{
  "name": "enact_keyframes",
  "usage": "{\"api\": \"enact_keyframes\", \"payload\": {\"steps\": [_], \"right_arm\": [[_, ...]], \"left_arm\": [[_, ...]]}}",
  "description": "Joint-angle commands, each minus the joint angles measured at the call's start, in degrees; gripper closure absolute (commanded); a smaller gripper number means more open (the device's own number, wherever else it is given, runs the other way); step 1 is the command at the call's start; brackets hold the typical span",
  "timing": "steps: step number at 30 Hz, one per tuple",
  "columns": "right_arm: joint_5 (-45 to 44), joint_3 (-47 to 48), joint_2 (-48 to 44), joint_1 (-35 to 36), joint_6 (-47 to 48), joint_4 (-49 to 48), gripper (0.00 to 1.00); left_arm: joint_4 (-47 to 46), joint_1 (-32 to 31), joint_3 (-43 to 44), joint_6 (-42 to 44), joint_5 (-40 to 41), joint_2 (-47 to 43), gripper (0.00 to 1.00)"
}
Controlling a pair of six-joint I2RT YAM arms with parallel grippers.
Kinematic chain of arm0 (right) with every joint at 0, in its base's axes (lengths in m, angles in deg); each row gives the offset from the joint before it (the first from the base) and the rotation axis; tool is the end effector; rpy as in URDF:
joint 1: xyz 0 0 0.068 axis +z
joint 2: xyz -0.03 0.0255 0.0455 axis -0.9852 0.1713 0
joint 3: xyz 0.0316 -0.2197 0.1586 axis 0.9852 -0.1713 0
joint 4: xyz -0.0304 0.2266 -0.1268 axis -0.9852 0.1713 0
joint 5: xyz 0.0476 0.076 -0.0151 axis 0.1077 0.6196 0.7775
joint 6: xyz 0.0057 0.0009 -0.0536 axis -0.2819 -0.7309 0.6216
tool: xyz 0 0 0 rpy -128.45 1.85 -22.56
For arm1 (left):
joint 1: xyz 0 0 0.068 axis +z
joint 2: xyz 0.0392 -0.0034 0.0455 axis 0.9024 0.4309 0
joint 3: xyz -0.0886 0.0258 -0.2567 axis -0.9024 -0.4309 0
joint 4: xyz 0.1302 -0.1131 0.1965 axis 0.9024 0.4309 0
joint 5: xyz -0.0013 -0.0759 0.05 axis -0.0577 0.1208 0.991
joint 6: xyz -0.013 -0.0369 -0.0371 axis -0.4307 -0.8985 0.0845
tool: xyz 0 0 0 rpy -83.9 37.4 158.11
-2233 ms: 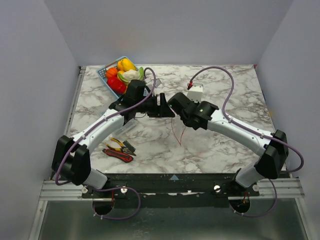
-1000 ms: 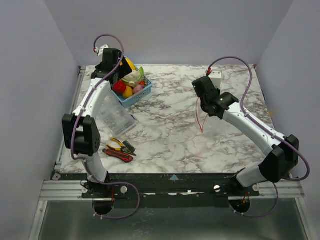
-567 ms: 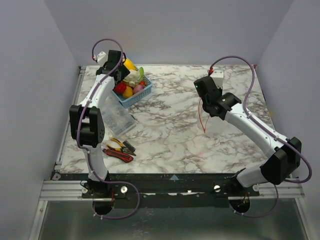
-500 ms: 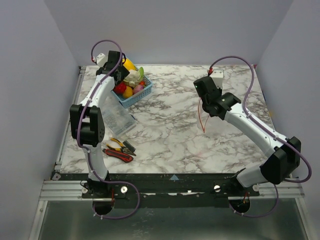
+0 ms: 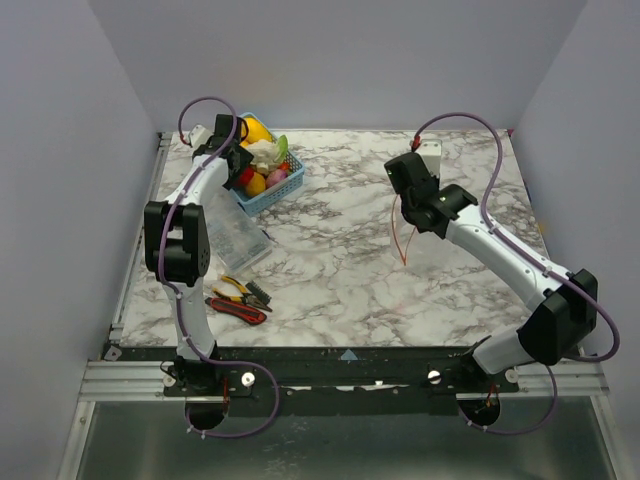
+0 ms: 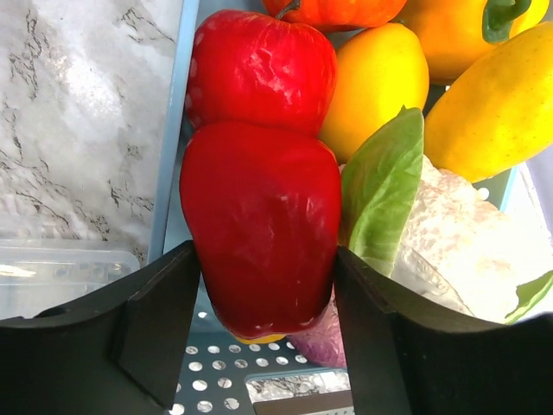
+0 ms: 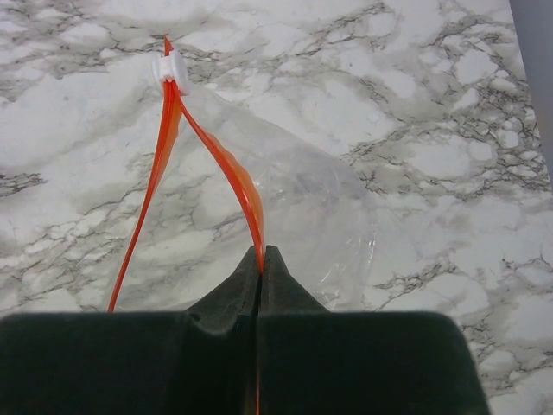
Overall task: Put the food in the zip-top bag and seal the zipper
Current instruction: Pick up the fake vegetable from the bin.
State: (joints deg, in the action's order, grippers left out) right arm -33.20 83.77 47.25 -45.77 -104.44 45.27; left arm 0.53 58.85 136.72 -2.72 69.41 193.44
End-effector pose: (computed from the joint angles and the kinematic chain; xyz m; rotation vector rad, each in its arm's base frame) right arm 0.2705 0.1562 0.3296 0.1202 2.1669 -0.3159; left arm 0.4593 -0.0339 0.2424 -1.2343 2.0381 -0.1580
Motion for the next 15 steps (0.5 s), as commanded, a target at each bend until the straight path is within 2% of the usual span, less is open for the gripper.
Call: {"api": "enact_keyframes", "payload": {"steps": [1,3,6,10,15], "right_arm": [[1.8,-0.1,1.6,-0.4,0.6,-0.5,1.0],[2.0,-0.2,1.5,-0.4,0.5,-0.5,1.0],[1.9,-0.1,1.3,-0.4,0.8,-0.5,1.0],[2.8,0.0,1.2,-0.4,1.0,-0.3,1.0],[4.7,-1.4,0.9,-0.4,3.0,-2.9,1.0]], "left_arm": [[-2.9,0.4,-0.4,-0.5,-1.3,0.7,0.44],[-2.1,0.4,-0.3,-0.3,-1.0,0.2,0.58],[-1.3,0.3,-1.6,0.4,1.3,-2.6,0.7],[-0.5,0.3,-3.4,3.8,1.9,-8.4,0.73],[0.6,0.2,-7.6,7.2,-1.4,-17.5,0.78]]}}
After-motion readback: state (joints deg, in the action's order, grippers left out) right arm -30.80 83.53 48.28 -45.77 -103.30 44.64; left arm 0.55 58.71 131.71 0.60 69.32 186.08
